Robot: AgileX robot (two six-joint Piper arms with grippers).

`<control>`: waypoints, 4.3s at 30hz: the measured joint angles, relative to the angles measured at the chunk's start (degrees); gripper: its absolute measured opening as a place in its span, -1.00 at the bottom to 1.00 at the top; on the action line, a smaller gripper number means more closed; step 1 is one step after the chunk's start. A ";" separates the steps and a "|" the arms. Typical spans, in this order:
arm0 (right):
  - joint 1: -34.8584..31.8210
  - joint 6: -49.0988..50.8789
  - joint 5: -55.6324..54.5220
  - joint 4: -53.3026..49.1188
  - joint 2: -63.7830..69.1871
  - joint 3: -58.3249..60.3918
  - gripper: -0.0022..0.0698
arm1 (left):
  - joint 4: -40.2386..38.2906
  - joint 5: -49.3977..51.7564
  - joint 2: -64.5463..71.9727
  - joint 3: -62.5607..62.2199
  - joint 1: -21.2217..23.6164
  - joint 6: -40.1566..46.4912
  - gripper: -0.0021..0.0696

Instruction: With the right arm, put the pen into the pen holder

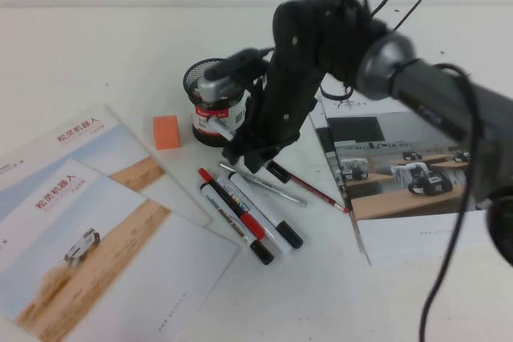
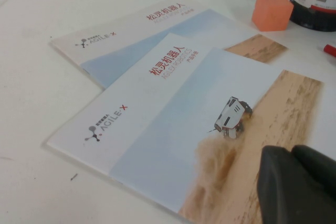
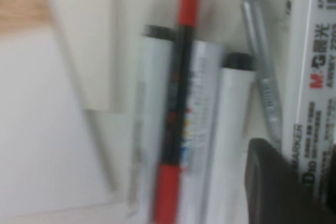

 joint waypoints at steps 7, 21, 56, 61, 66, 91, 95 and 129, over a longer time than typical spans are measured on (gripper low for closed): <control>0.00 0.28 -7.13 6.67 -10.23 11.88 -0.63 | 0.00 0.00 0.00 0.00 0.00 0.00 -0.94; 4.12 -14.19 -80.63 25.28 -32.08 61.62 -0.63 | 0.00 0.00 0.00 0.00 0.00 0.00 -0.94; -2.74 37.41 -121.94 -29.59 -14.75 50.74 -0.63 | 0.00 0.00 0.00 0.00 0.00 0.00 -0.94; -2.74 37.62 -116.61 -26.03 -9.53 42.24 -0.63 | 0.00 0.00 0.00 0.00 0.00 0.00 -0.94; -2.74 37.65 -115.58 -25.36 -3.77 34.19 -0.63 | 0.00 0.00 0.00 0.00 0.00 0.00 -0.94; -3.24 37.76 -103.80 -30.85 -3.81 31.16 -0.27 | 0.00 0.00 0.00 0.00 0.00 0.00 -0.94; -3.24 37.89 -103.79 -32.39 -12.16 35.53 -0.82 | 0.00 0.00 0.00 0.00 0.00 0.00 -0.94; -3.34 27.08 -88.42 -23.84 -80.39 106.90 -0.99 | 0.00 0.00 0.00 0.00 0.00 0.00 -0.94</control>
